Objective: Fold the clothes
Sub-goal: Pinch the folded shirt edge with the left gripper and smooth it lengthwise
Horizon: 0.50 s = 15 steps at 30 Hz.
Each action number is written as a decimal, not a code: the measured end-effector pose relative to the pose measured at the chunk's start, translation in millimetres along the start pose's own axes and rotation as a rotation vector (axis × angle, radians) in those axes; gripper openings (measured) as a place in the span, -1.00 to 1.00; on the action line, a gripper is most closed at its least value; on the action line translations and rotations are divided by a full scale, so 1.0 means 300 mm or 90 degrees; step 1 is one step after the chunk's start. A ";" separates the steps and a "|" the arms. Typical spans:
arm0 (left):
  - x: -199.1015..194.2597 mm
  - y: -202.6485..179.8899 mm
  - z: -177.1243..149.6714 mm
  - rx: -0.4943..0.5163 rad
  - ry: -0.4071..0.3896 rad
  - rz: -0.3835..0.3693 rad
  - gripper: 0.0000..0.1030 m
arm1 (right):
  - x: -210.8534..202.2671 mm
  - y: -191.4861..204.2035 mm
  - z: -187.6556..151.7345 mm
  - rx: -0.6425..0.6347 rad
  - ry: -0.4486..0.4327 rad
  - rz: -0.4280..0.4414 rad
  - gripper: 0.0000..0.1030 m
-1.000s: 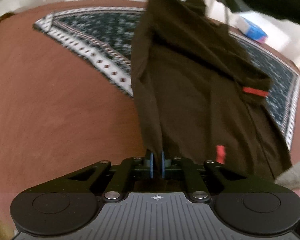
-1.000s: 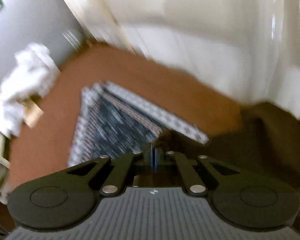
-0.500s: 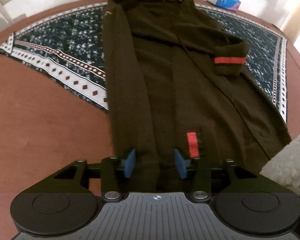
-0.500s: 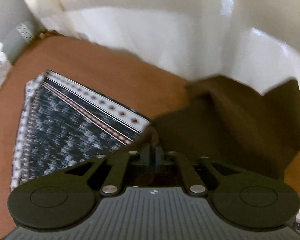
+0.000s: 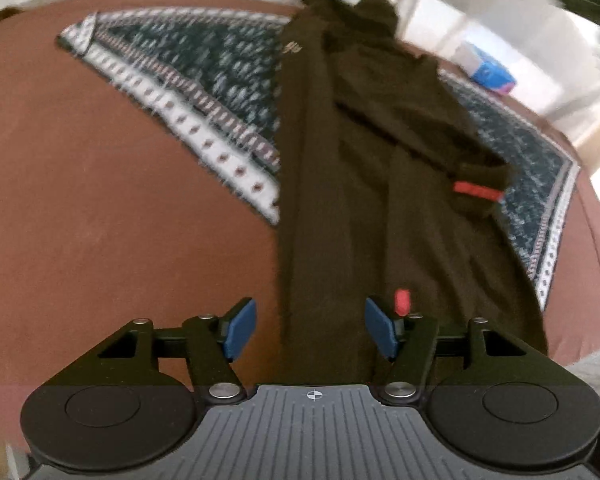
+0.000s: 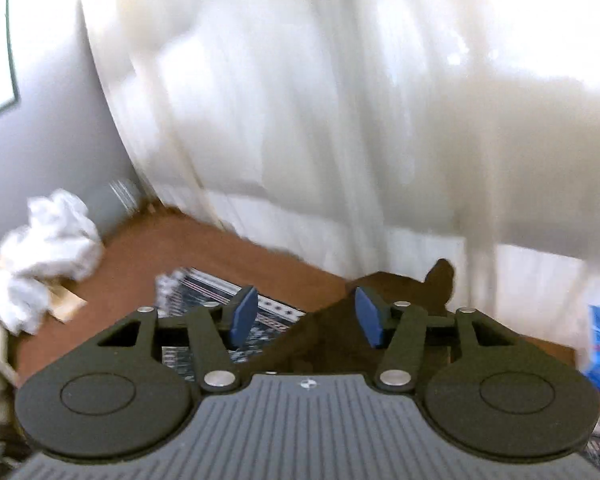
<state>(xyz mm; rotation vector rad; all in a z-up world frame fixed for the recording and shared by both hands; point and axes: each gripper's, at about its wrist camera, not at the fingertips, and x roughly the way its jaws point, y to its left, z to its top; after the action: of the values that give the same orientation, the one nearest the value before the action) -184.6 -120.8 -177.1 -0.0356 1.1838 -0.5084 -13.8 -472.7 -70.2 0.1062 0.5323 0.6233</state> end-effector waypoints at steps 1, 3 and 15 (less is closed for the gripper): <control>0.008 0.004 -0.008 -0.009 0.004 -0.003 0.44 | -0.091 0.011 -0.007 0.009 -0.014 0.002 0.19; 0.032 -0.001 -0.024 -0.020 0.020 -0.026 0.44 | -0.244 0.029 -0.038 0.025 -0.026 -0.001 0.37; 0.076 -0.155 -0.058 0.065 0.066 -0.069 0.53 | -0.217 0.042 -0.574 0.276 0.161 -0.055 0.40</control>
<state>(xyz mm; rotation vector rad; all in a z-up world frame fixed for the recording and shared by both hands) -210.5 -167.0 -190.3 0.0141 1.2609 -0.6720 -151.9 -511.0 -186.6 0.4155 0.9086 0.4313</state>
